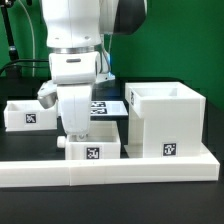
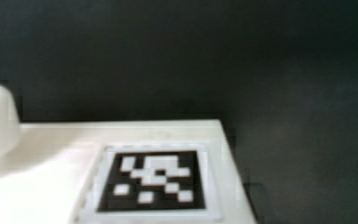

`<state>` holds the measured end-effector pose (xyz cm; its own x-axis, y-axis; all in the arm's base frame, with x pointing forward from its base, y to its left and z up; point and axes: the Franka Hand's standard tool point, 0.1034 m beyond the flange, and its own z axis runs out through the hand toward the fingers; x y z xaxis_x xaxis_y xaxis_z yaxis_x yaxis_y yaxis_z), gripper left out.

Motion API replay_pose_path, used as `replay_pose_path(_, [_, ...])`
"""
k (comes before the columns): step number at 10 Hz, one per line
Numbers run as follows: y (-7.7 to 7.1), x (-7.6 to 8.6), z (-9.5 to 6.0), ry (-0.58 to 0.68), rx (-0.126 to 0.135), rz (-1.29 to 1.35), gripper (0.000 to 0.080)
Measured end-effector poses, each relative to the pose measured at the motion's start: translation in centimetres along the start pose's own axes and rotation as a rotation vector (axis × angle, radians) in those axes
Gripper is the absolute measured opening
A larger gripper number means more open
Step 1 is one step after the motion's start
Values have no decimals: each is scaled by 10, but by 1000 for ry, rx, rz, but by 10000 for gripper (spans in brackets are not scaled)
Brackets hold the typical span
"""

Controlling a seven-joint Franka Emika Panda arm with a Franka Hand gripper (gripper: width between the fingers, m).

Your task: Assemble drawer

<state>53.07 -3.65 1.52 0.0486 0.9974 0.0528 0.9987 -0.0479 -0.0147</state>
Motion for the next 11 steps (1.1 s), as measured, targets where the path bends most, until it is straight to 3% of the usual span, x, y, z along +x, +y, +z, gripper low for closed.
replay_pose_path(3, [0,1,2,1,10,-9,42])
replay_pose_path(8, [10,24,-1,18,-1,-14,42])
replay_pose_path(11, [10,23,-1,17,0,-14,42])
